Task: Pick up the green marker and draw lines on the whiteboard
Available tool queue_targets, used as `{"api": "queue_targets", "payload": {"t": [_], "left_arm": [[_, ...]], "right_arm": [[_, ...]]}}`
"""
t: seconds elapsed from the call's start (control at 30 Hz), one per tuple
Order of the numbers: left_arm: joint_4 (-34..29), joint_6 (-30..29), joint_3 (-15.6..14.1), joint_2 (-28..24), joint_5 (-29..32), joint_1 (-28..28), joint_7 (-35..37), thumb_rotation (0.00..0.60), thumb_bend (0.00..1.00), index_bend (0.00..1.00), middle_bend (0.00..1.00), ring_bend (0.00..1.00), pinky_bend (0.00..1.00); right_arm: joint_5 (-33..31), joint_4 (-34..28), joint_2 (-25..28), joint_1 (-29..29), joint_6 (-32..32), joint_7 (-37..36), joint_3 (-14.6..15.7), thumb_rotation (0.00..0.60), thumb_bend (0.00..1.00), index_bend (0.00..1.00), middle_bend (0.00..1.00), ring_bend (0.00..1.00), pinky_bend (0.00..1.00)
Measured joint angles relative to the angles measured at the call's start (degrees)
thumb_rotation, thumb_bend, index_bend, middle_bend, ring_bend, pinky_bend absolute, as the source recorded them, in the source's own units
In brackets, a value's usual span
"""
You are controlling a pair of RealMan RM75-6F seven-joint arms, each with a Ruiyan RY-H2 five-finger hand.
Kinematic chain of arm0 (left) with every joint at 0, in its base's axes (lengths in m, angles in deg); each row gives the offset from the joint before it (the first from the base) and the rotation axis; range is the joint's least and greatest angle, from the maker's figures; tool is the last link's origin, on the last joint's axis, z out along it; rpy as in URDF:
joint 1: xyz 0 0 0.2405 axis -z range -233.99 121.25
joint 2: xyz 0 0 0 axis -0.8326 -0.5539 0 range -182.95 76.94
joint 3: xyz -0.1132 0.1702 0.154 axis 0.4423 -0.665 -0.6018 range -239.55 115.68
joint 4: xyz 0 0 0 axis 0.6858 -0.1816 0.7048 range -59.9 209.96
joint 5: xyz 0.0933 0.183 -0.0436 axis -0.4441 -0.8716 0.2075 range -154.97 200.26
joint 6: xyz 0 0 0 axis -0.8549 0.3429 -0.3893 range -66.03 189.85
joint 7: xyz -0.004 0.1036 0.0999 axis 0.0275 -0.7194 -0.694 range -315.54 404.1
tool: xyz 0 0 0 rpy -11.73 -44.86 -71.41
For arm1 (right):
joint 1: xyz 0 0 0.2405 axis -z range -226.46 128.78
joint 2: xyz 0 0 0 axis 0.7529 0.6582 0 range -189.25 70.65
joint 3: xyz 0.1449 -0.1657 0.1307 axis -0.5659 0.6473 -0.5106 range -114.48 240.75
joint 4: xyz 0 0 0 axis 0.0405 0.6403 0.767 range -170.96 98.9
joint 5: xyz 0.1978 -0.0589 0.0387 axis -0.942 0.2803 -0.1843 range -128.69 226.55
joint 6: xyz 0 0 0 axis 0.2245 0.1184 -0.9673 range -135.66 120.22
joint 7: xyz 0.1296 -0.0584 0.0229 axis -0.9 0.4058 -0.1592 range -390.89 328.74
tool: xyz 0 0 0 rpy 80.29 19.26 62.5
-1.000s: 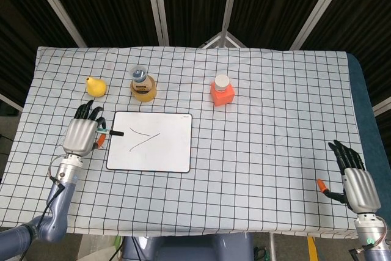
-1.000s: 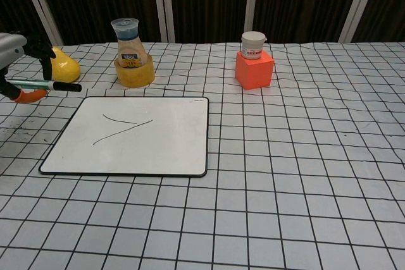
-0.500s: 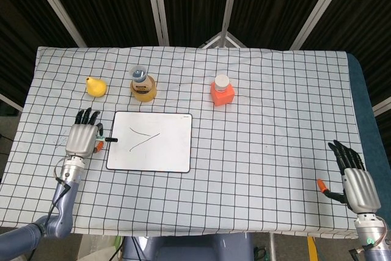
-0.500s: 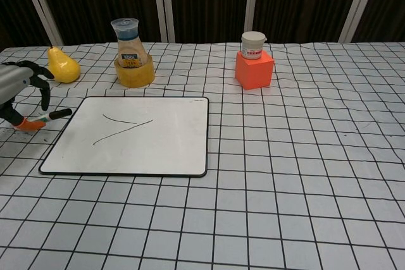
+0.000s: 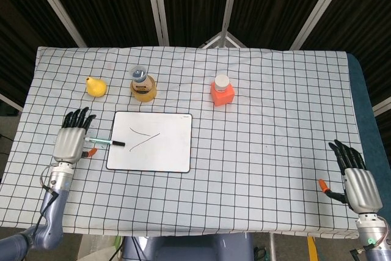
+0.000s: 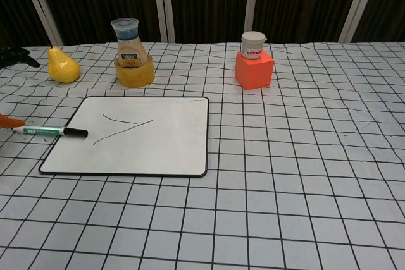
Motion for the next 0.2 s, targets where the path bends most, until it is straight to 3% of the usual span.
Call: {"api": "queue_targets", "payload": {"t": [0.2], "left_arm": [[-12.00,-9.34,-4.79,-10.20,-8.62,-5.95,1.46,0.600,0.18,0.06,0.00,0.00,0.00]], "right_arm": [[1.06,1.14,-0.59,0.05,-1.05,2.37,0.07,0.600,0.32,0.00,0.00,0.00,0.00]]}}
